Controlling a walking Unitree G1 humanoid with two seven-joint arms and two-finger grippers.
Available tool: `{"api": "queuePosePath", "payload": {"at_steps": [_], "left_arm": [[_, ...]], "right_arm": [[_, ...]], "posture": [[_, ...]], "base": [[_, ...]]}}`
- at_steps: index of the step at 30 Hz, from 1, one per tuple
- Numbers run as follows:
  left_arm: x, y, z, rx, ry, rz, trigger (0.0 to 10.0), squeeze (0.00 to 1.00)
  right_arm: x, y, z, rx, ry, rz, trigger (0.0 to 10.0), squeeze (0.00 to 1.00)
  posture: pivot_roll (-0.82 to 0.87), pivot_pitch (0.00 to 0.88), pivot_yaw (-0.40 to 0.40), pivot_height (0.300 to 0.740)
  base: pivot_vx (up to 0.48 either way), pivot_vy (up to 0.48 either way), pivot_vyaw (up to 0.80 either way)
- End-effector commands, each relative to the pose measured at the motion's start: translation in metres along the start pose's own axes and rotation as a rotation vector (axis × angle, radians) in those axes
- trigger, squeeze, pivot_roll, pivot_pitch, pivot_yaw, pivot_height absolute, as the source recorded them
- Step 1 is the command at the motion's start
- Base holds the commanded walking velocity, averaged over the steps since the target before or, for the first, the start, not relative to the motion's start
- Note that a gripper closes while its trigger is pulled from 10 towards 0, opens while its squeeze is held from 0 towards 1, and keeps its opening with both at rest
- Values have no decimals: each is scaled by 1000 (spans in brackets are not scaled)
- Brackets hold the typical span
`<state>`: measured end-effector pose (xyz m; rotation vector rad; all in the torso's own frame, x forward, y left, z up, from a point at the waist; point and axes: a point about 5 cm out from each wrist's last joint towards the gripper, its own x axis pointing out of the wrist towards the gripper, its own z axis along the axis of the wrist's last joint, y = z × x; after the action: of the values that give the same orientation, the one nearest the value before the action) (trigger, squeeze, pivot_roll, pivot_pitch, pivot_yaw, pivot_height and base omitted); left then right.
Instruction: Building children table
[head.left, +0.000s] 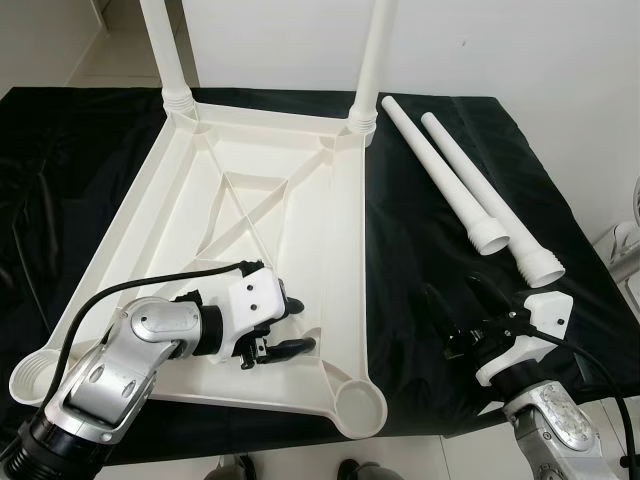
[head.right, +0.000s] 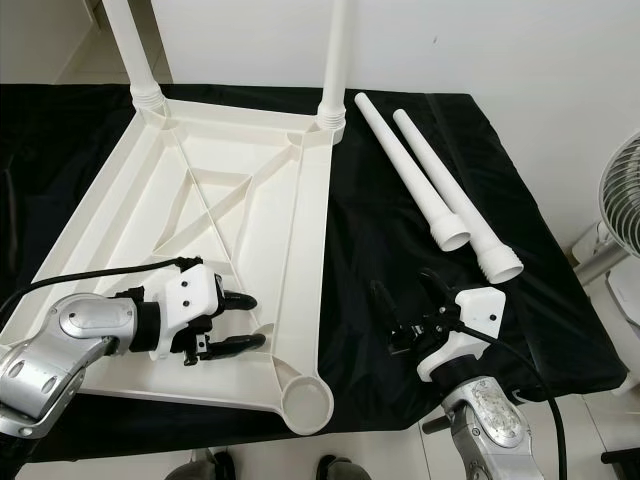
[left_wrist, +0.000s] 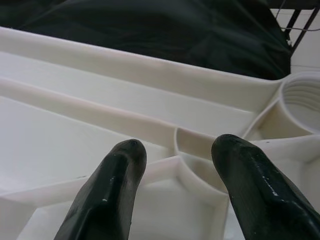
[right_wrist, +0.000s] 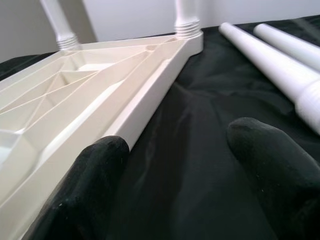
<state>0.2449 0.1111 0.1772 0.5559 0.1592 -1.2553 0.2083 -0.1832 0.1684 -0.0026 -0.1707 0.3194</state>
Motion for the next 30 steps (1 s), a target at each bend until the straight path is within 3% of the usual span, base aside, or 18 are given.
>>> {"api": "queuePosePath", "payload": {"at_steps": [1, 10, 13, 30], "left_arm": [[1, -5, -1, 18, 16, -22, 10000, 0], [8, -5, -2, 38, 44, 13, 10000, 0], [22, 9, -7, 50, 104, 154, 10000, 0], [43, 27, -6, 65, 110, 263, 10000, 0]], "right_arm": [[-4, -1, 2, -3, 8, 9, 10000, 0], [-5, -4, 6, -10, 10, 23, 10000, 0], [-4, 0, 12, 2, -11, 39, 10000, 0], [1, 1, 19, 38, -56, 37, 10000, 0]], "posture": [[-22, 172, -11, 740], [-28, 172, -12, 740], [-34, 171, -12, 740], [-49, 154, -6, 740]], "base": [[0, 0, 0], [0, 0, 0], [0, 0, 0], [0, 0, 0]]}}
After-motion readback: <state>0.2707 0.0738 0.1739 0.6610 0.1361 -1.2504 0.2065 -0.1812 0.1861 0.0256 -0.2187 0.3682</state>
